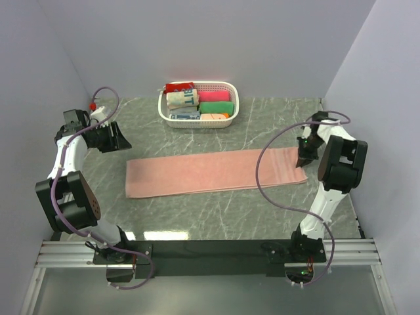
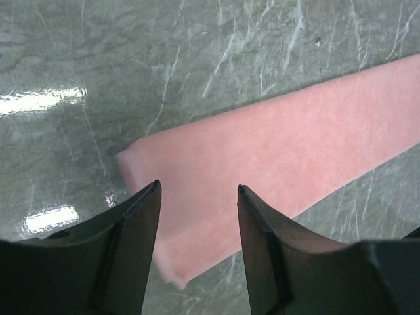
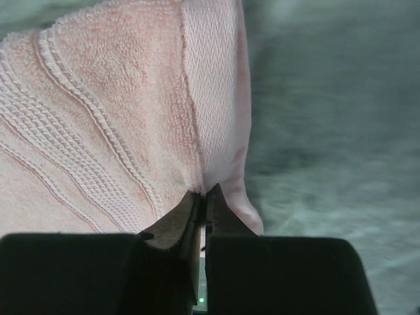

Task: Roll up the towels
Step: Fold the towel

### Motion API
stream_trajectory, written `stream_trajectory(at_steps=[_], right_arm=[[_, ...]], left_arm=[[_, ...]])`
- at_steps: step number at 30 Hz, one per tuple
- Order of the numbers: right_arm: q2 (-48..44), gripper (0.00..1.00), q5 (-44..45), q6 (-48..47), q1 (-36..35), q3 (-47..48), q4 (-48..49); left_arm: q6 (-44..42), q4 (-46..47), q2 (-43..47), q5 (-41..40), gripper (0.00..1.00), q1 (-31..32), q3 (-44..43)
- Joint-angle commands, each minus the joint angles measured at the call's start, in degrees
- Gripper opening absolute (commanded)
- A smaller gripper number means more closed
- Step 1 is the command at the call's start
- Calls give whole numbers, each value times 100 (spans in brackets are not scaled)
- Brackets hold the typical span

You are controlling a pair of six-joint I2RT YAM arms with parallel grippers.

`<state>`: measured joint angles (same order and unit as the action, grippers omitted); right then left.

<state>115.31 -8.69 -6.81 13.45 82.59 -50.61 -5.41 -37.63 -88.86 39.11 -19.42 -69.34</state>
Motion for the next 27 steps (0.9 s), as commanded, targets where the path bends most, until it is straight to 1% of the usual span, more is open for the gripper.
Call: stream_trajectory(at_steps=[1,4,5,6,9,11,12,13,20,27], right_arm=[[-87,0,245,-435,202,319,-177],[-35,1,314,-506,184,538,-423],[61,8,324,-506,184,670,-502],[62,19,359,-506,201,671,-502],[-17,37,578,-532,219,539,-362],[-69,38,753,-567,272,504,-309],[-70,41,807,-585,307,495,-240],[-70,42,859,-611,342,487,-213],[211,44,860,-611,421,355,-98],[405,46,456,-409,413,249,-160]], left_arm=[[-109,71,79,123,55,-9,-176],[-101,62,44,158,55,-18,-202],[-92,62,35,167,55,-18,-194],[-83,80,44,167,55,-9,-194],[-74,54,44,202,55,-18,-211],[-92,36,70,184,55,-9,-220],[-101,27,97,176,55,-9,-229],[-118,19,106,167,55,-9,-246],[-136,27,97,149,56,-18,-247],[-171,45,53,97,55,-18,-211]])
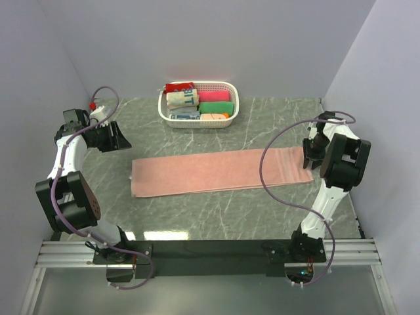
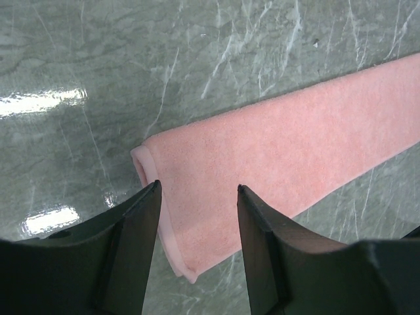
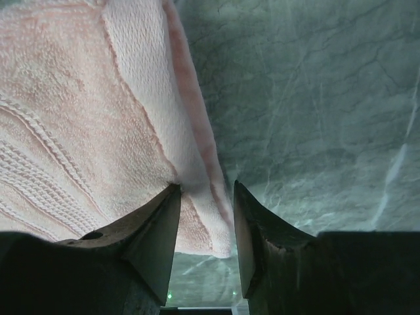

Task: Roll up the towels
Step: Fold the towel

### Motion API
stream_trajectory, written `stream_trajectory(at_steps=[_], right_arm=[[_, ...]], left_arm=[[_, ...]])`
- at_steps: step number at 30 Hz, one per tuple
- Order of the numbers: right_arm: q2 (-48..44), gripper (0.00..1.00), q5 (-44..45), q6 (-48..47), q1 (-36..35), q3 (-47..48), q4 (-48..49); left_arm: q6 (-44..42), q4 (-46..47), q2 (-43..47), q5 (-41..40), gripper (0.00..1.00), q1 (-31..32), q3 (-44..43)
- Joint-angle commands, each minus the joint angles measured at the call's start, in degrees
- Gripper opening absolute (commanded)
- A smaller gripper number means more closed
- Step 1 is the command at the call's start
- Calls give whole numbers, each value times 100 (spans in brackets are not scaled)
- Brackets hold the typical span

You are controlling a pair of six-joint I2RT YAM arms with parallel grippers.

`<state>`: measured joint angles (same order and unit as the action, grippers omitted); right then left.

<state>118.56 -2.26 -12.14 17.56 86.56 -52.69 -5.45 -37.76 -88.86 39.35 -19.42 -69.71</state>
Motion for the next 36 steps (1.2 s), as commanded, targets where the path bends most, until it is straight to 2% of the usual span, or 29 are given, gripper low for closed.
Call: stream_trajectory(at_steps=[1,5,13,14,15,16,23,27,31,36], right_arm=[[79,46,-239,124,2,-210,48],[88,42,-74,159,-42,-473,197],[-114,20,376,124,-323,-756,356],[-18,15,341,116,-315,-694,303],[17,3,297,98,-280,-641,216],[44,0,262,81,-245,-536,154],[-351,0,-63,-218,168,474,-364],[-579,0,-660,-342,134,1011,-917],[-825,0,-1135,-280,-165,942,-1173],[-1151,0,-1487,-35,-945,581,-1086]], left_arm=[[-167,67,53,64,55,-18,-174],[-149,102,27,55,55,-9,-174],[-9,199,-79,-7,55,-27,-367],[-8,216,-96,19,55,-44,-376],[26,225,-123,37,55,-44,-394],[44,225,-123,55,55,-53,-403],[-79,137,-26,125,55,-62,-359],[-140,137,9,143,55,-71,-333],[-123,163,-9,152,55,-79,-306],[-123,146,-26,152,55,-79,-306]])
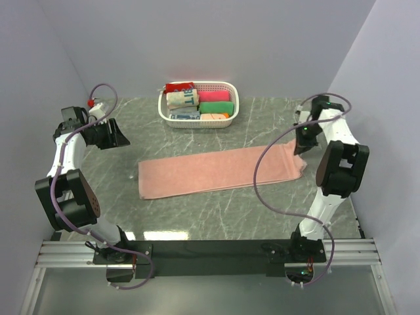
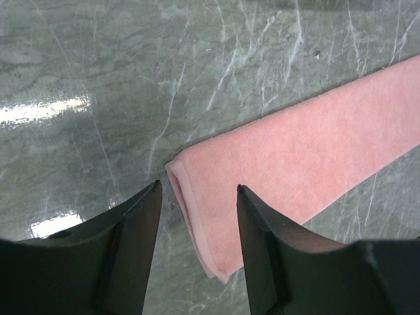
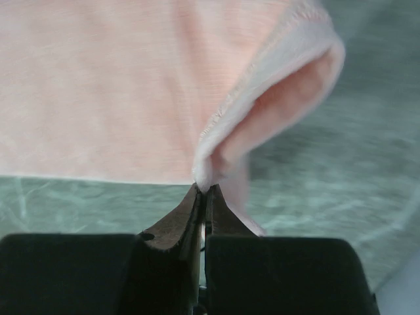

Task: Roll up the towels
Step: Fold the towel

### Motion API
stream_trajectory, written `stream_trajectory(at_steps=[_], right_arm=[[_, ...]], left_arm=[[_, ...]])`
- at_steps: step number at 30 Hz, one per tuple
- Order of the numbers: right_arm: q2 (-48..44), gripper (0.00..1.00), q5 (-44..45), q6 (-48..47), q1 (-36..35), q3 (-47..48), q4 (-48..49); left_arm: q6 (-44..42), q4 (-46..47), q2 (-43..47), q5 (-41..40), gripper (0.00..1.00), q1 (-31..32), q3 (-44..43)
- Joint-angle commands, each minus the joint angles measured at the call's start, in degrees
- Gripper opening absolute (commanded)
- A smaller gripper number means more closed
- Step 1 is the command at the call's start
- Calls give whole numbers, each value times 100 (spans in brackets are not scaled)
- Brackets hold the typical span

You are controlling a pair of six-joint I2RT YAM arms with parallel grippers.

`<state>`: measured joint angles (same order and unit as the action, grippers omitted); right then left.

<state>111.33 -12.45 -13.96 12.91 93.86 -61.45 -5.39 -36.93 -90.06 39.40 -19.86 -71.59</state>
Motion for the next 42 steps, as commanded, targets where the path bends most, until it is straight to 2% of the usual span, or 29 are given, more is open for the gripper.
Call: stream_trajectory(at_steps=[1,9,11,13,15,16,24,42], right_arm=[[-471,0,-521,200,-630,-219,-201],[-156,0,-1101,832,-1782,-404,238],[-85,0,-1277,982,-2028,-448,405],[11,0,-1365,1193,-2169,-440,616],[82,0,-1593,1377,-2336,-387,774],[169,0,-1646,1387,-2389,-360,827],[416,0,-1726,1817,-2951,-193,950],[671,0,-1884,2195,-3207,-219,1065]], left_arm=[[-129,54,94,147,55,-27,-118],[-129,-60,94,147,55,-36,-127],[-182,-95,146,200,58,-44,-127],[-217,-148,182,296,80,-44,-118],[-287,-227,191,358,85,-45,-136],[-270,-245,191,384,99,-45,-127],[-226,-148,358,358,99,-53,-109],[-234,-183,217,305,100,-53,-109]])
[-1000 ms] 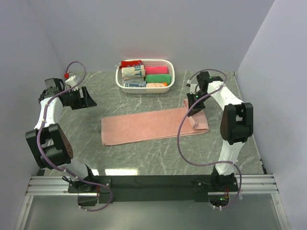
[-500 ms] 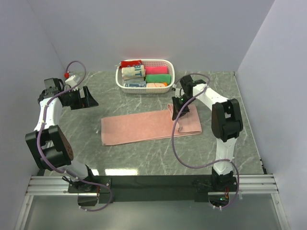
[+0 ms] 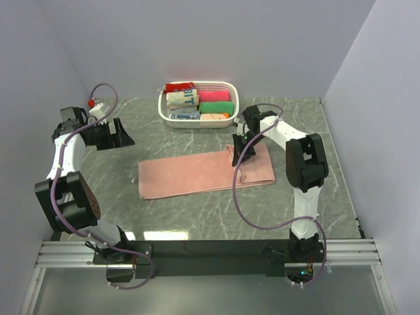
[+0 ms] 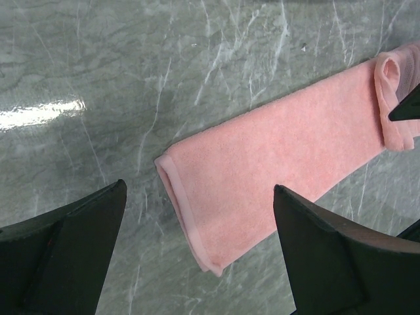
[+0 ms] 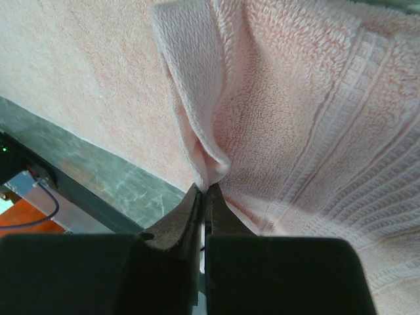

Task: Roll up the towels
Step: Fold the towel

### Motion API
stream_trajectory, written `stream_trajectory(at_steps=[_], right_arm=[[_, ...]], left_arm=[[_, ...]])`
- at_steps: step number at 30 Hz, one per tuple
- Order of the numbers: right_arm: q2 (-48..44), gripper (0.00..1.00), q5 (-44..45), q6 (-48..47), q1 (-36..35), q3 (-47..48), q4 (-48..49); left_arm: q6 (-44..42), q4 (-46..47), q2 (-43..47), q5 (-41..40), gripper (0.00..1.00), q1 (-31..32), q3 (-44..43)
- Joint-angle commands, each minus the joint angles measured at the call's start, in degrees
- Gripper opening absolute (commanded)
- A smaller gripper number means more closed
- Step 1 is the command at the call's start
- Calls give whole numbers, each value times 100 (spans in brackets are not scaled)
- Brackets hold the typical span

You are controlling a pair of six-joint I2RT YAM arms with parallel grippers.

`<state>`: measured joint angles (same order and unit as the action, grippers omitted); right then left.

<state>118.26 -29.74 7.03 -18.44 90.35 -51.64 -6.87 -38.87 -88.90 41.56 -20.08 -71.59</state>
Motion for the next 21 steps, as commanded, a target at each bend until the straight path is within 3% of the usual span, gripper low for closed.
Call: stream_trajectory(at_steps=[1,12,21], right_arm=[[-57,0,-155,88,-81,115,84],[-462,0,-155,202,-186,-421,251],[-84,0,-103,211,-257,71,128]], left_arm=[[-95,3,101,80,99,-32,-109],[-104,-41,31,63,99,-23,-136],[-112,-24,75,1,99,-31,-65]])
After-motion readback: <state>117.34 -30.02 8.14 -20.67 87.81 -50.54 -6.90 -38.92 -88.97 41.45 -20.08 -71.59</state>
